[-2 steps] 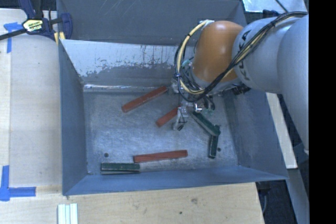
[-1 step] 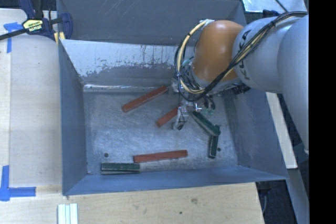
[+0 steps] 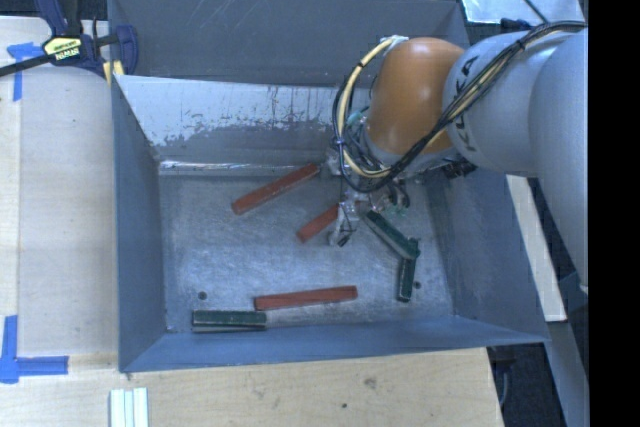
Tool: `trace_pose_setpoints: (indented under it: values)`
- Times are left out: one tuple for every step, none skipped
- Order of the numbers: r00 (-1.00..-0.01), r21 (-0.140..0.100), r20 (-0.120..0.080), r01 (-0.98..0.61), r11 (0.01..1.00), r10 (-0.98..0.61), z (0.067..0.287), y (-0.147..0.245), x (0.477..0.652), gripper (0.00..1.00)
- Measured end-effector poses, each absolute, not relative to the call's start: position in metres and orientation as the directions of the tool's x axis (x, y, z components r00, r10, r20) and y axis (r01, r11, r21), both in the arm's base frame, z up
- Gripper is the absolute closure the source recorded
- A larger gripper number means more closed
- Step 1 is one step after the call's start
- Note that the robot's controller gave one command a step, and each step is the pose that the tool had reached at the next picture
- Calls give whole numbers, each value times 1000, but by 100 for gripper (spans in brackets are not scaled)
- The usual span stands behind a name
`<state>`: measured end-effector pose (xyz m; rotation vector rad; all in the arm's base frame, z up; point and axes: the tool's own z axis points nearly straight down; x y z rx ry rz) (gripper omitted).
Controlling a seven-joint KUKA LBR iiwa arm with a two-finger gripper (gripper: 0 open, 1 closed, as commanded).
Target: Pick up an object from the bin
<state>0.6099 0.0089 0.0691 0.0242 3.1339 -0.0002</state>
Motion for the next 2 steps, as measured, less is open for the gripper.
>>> trace_pose_setpoints:
  values:
    - [-1000, 0, -11, 15, 1000, 15, 71, 9, 611, 100]
    - [-1000, 0, -12, 14, 1000, 14, 142, 9, 614, 100]
